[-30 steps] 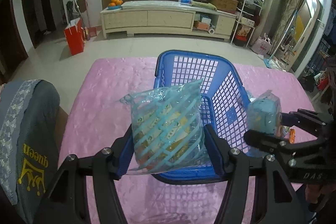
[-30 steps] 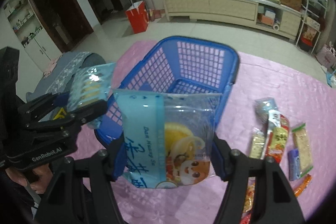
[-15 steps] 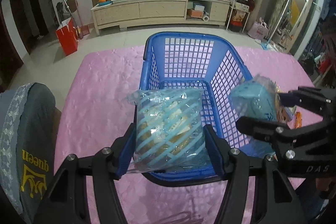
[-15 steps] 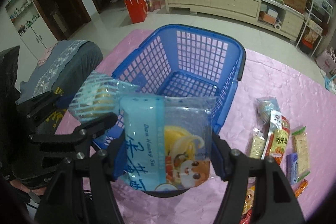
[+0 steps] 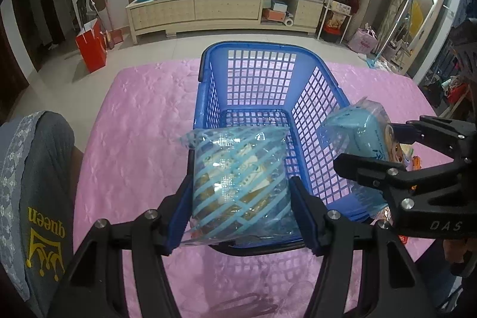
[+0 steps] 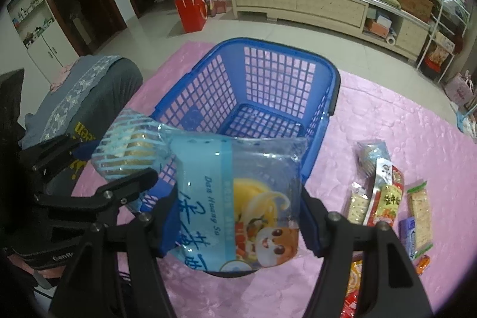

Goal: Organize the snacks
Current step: 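Open both tools to drop the bags into the blue basket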

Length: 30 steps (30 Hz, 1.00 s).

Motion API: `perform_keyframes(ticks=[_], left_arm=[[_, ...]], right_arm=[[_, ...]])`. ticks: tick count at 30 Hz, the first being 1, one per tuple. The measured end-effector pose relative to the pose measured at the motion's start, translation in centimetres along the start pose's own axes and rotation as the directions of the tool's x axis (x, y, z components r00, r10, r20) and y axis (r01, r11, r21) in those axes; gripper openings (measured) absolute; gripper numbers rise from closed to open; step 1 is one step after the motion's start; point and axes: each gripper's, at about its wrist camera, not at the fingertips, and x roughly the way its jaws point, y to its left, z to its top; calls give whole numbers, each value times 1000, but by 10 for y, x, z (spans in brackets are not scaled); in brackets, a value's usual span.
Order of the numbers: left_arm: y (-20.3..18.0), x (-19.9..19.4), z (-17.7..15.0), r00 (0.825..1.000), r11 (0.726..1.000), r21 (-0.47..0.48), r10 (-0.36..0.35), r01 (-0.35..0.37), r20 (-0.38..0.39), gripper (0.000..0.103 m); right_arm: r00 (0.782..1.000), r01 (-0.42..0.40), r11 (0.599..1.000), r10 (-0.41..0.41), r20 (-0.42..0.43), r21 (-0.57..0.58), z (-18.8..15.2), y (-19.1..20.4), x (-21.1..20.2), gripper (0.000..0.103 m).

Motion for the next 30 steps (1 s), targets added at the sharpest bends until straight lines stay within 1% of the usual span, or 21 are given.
perform_keyframes(ticks=[3,5,7,8,9,12,17,22,30], left_arm=[[-2,1,1,1000,1000,4,5,-5,-2,61],[-3,0,1,1000,1000,9,9,-9,0,63],[-4,-1,1,1000,1000,13,24,-24,-10,65],[-5,-3,2,1000,999,17,29,-29,-9,70],[-6,-5,2,1000,999,20,27,-27,-3,71],[-8,-11,2,1000,1000,13,23,-23,4,71],[-14,-23,-1,1000,1000,6,3,-3,16,71],[-30,-42,-2,999,1000,15,16,-17,49,71],[-65,-69,-5,996,999,40,-14,10,91,71]], right_arm=[[1000,-17,1000,17,5,25,1,-4,-1,72],[999,-41,998,42,-11,44,2,-7,0,74],[999,-47,998,48,-13,50,2,-10,-2,81],[999,-41,998,42,-9,49,2,-10,-4,88],[999,-35,998,35,-4,47,3,-10,-6,91],[1000,-26,998,26,14,53,2,-11,-14,91],[999,-36,997,35,24,74,-3,-18,-28,91],[999,-26,996,22,49,85,-13,-26,-49,91],[995,-11,990,-3,104,139,-42,-51,-93,91]])
